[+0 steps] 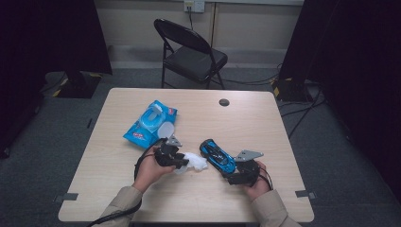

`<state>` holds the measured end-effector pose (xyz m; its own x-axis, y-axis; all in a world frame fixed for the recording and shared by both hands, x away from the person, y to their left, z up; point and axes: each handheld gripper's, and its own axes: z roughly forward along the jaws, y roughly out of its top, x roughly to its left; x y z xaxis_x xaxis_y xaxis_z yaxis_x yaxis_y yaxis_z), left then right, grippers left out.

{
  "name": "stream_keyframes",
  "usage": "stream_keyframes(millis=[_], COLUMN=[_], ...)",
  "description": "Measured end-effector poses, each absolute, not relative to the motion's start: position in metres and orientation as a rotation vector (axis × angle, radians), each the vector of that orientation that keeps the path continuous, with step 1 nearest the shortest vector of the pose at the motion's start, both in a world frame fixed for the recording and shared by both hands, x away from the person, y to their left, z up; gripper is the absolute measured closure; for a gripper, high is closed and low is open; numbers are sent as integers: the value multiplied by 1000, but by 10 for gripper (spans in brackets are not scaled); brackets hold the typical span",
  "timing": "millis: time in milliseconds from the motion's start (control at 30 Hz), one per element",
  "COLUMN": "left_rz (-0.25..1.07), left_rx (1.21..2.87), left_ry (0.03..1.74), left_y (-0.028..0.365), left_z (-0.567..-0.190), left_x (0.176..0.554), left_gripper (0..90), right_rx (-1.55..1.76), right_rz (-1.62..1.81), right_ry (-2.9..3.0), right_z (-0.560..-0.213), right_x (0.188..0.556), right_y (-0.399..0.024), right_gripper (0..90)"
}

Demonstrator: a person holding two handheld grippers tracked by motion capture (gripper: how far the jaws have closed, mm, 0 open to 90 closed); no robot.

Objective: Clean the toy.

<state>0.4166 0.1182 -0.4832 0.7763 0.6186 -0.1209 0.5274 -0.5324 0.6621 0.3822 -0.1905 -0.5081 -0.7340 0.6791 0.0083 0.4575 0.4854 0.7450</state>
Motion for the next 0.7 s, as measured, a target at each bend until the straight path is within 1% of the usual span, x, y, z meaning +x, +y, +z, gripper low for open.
stream_keyframes(millis=[33, 100, 133, 200, 267, 333, 367, 400, 433, 500, 533, 567, 667, 700], left_rz=[208, 193, 205, 196, 222, 268, 256, 257, 247, 241, 219, 209, 108, 101], left_rx=[2270, 2270, 2265, 2262, 2278, 2289, 2297, 2291, 2299, 2290, 2287, 2280, 2213, 2193], left_ry=[836, 812, 800, 787, 760, 751, 753, 750, 747, 757, 777, 783, 790, 786], left_y=[119, 120, 121, 121, 121, 120, 120, 119, 118, 116, 117, 117, 117, 117], left_z=[-487, -492, -493, -494, -494, -495, -493, -493, -492, -493, -492, -492, -491, -489], left_x=[416, 415, 414, 412, 411, 410, 410, 410, 409, 408, 409, 409, 408, 407], left_gripper=[529, 497, 479, 449, 463, 511, 543, 619, 716, 819, 849, 859, 868, 868], right_rx=[963, 963, 963, 963, 963, 963, 964, 963, 963, 963, 963, 963, 963, 963], right_rz=[1099, 1098, 1098, 1098, 1098, 1098, 1099, 1099, 1098, 1099, 1099, 1098, 1098, 1098], right_ry=[2447, 2447, 2447, 2447, 2447, 2447, 2447, 2447, 2447, 2447, 2447, 2447, 2447, 2447], right_z=[-508, -508, -508, -508, -508, -508, -508, -508, -508, -508, -508, -508, -508, -508], right_x=[382, 382, 382, 382, 382, 382, 382, 382, 382, 382, 382, 382, 382, 382], right_y=[-190, -190, -190, -190, -190, -190, -190, -190, -190, -190, -190, -190, -191, -190], right_gripper=[235, 234, 234, 235, 234, 234, 235, 235, 234, 234, 234, 234, 235, 235])
